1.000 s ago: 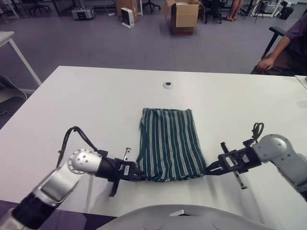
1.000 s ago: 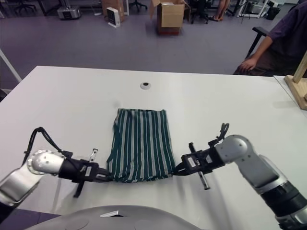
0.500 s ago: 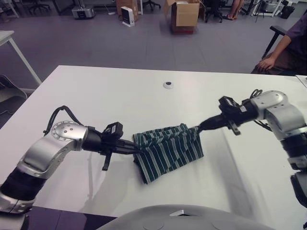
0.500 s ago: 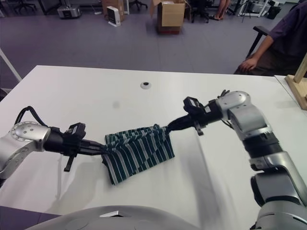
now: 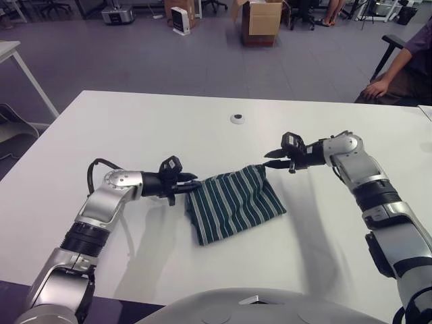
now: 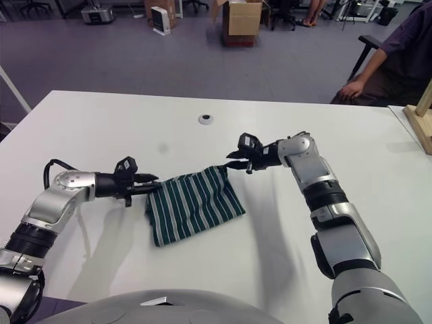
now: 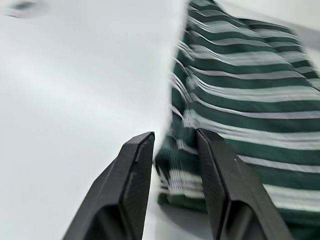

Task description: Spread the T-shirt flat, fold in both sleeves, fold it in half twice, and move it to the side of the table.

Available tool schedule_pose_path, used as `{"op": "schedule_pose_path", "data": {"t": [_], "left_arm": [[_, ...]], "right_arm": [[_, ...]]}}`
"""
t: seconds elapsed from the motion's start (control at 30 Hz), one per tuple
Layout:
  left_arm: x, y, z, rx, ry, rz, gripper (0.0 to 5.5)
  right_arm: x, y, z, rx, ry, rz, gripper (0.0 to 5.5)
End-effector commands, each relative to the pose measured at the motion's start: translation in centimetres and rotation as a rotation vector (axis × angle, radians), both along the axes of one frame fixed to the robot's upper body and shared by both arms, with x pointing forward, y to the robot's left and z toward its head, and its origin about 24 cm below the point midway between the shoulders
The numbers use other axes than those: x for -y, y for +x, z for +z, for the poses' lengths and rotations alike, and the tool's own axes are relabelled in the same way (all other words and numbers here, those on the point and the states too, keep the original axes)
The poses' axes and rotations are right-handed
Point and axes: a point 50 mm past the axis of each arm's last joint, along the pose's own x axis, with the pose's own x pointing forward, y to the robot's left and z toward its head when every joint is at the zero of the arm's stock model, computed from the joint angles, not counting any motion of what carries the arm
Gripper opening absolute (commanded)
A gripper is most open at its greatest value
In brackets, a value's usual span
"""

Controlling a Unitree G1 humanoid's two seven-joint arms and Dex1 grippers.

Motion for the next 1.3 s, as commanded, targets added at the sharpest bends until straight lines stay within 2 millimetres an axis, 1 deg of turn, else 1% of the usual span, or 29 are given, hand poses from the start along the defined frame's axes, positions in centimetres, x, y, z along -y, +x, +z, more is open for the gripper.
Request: {"op": "schedule_pose_path", "data": {"t": [0.03,0.1,0.13,0.2,0.23,0.3,0.33,0.4,0.43,0.5,0.53,0.57,0.6,0.67,0.7,0.73,0.8,0.87,0.9,0.97,1.03,1.07,1.2,1.3], "left_arm": [[3.1,-0.9,0.5,0.009,-0.12,-0.089,2.23],[4.5,-2.5,-0.4,-0.063,-0.162,-0.179,2.61],[4.9,-3.0,-1.0,-0.1,-0.163,-0.206,2.73],[4.3,-3.7,-3.0,-0.176,-0.098,-0.181,2.73],[3.0,-3.6,-4.3,-0.21,-0.014,-0.117,2.73],[0.2,-2.8,-6.2,-0.252,0.128,0.044,2.73],[-1.7,-2.4,-7.0,-0.274,0.187,0.158,2.73],[-6.1,-2.3,-8.3,-0.295,0.298,0.394,2.73],[-8.8,-2.6,-8.7,-0.288,0.341,0.537,2.73],[-12.9,-3.3,-9.3,-0.268,0.368,0.794,2.73],[-14.2,-3.5,-9.5,-0.257,0.364,0.895,2.73],[-15.0,-3.6,-9.4,-0.235,0.339,0.982,2.73],[-15.1,-3.4,-9.1,-0.202,0.289,1.044,2.73],[-13.4,-1.9,-7.7,-0.085,0.133,1.045,2.73],[-12.0,-1.1,-6.3,0.004,0.05,1.0,2.73],[-10.6,-0.3,-4.4,0.11,-0.02,0.951,2.73],[-8.5,0.5,-0.5,0.301,-0.115,0.89,2.73],[-7.6,0.8,2.1,0.419,-0.161,0.882,2.73],[-7.3,0.8,2.8,0.461,-0.152,0.884,2.73],[-6.8,0.9,3.2,0.49,-0.131,0.897,2.73],[-6.5,1.1,2.9,0.487,-0.112,0.931,2.73],[-6.3,1.3,2.5,0.48,-0.106,0.955,2.73],[-5.6,1.7,1.7,0.478,-0.09,0.998,2.73],[-5.6,2.1,1.7,0.485,-0.098,1.028,2.73]], "right_arm": [[0.9,-0.3,0.0,0.037,-0.011,-0.085,2.12],[0.5,-0.3,-0.1,0.044,0.011,-0.115,2.17],[0.5,-0.4,-0.3,0.044,0.018,-0.129,2.17],[0.3,-1.1,-1.0,0.023,0.027,-0.143,2.17],[0.4,-1.6,-1.4,0.011,0.033,-0.159,2.17],[0.7,-2.2,-1.8,-0.002,0.042,-0.188,2.17],[0.7,-2.3,-1.9,-0.005,0.043,-0.2,2.17],[0.9,-2.3,-2.1,-0.007,0.044,-0.228,2.17],[1.0,-2.4,-2.2,-0.004,0.048,-0.251,2.17],[1.4,-2.3,-2.3,0.008,0.066,-0.311,2.17],[1.6,-2.2,-2.4,0.017,0.076,-0.342,2.17],[1.7,-2.1,-2.6,0.031,0.084,-0.38,2.17],[1.8,-1.8,-2.8,0.054,0.093,-0.425,2.17],[2.0,-1.3,-3.0,0.091,0.124,-0.529,2.17],[2.2,-0.7,-2.8,0.128,0.152,-0.599,2.17],[2.6,0.0,-2.4,0.173,0.191,-0.695,2.17],[3.9,1.1,-1.9,0.258,0.254,-0.892,2.17],[5.1,1.5,-2.1,0.313,0.27,-1.036,2.17],[5.8,1.6,-2.4,0.324,0.29,-1.112,2.17],[6.7,1.6,-2.9,0.336,0.327,-1.222,2.17],[7.2,1.4,-3.3,0.37,0.351,-1.297,2.17],[7.2,1.3,-3.4,0.395,0.352,-1.312,2.17],[5.6,1.3,-3.7,0.449,0.402,-1.286,2.17],[4.4,1.5,-3.6,0.432,0.514,-1.254,2.17]]}}
